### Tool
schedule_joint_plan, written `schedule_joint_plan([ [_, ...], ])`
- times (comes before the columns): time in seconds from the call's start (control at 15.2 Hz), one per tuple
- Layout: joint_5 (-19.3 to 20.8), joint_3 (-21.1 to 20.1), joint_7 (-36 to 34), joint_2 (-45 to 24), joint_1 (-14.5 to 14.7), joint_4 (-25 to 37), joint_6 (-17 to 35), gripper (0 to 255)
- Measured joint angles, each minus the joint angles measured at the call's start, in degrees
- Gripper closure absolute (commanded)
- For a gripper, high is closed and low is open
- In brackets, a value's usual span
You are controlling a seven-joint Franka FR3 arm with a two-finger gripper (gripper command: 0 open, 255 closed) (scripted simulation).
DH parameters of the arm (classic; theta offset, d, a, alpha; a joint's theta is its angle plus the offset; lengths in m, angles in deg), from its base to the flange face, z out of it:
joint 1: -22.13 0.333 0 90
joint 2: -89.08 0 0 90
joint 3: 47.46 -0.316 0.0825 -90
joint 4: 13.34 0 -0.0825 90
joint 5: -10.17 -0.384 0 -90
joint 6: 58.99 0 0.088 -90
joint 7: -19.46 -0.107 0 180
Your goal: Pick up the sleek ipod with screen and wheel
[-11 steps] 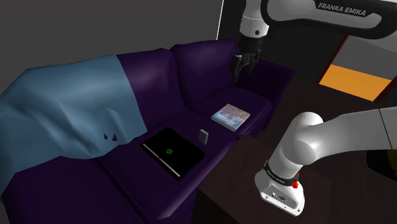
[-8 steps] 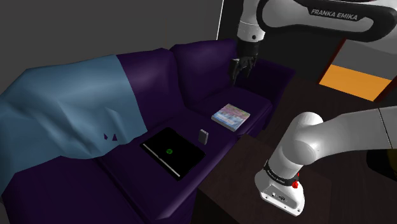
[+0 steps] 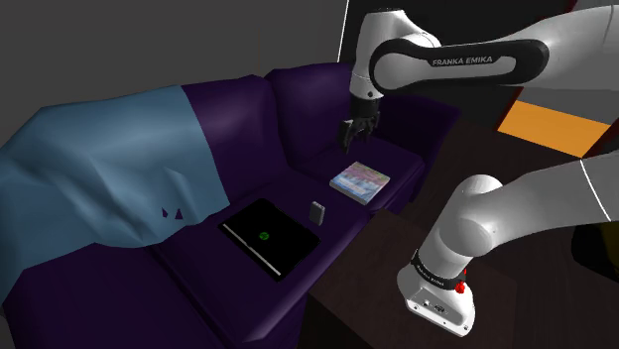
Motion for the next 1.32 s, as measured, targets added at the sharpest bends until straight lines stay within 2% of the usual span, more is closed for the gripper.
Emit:
schedule_joint_plan([
  [0.33, 0.36, 1.36, 0.34, -6.32, -0.63, -4.6, 10.92, 0],
  [0.73, 0.66, 2.97, 0.96, -18.2, -1.37, -6.55, 24.76, 0],
  [1.32, -1.13, 4.51, 2.69, -40.15, -1.67, -3.43, 43.58, 0],
])
